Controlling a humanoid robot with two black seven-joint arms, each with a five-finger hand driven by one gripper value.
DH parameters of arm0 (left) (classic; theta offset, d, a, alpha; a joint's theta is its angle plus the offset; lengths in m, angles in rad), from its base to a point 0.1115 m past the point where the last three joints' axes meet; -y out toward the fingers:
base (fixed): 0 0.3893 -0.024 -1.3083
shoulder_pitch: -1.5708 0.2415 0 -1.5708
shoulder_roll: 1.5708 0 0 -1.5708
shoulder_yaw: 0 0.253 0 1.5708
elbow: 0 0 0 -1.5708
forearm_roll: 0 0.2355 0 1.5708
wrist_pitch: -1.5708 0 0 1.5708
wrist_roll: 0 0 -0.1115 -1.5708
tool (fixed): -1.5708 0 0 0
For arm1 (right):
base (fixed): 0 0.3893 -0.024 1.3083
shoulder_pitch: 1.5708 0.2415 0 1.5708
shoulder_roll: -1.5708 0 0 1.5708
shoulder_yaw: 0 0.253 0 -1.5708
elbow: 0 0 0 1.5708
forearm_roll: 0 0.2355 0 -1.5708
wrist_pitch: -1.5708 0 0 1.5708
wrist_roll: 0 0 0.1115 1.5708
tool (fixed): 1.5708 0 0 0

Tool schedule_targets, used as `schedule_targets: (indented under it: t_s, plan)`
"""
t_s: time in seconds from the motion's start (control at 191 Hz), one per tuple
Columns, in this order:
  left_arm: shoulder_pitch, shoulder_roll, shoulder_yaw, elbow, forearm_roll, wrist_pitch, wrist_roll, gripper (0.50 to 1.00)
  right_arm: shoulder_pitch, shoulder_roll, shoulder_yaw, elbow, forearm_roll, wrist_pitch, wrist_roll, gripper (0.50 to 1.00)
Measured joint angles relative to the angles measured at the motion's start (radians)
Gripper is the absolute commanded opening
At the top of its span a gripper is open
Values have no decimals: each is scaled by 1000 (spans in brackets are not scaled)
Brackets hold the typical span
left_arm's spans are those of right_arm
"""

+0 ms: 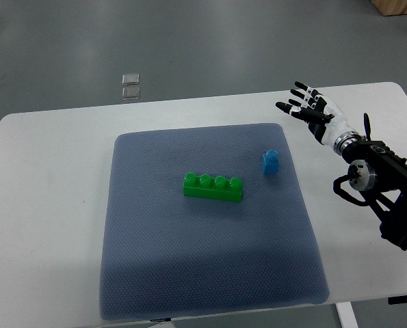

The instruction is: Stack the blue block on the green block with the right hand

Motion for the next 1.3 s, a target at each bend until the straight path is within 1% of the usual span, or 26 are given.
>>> schedule_targets:
  t_s: [0.634,0.854,1.299]
  plan:
    - [0,0,0,0,-2,2,-5,1000,7,-14,8,-9,4,3,1,919]
    - [0,0,0,0,-2,2,-5,1000,14,-16,8,-8,3,35,1,919]
    - [0,0,0,0,-2,2,-5,1000,17,-24,2,-7,-8,43,-2,919]
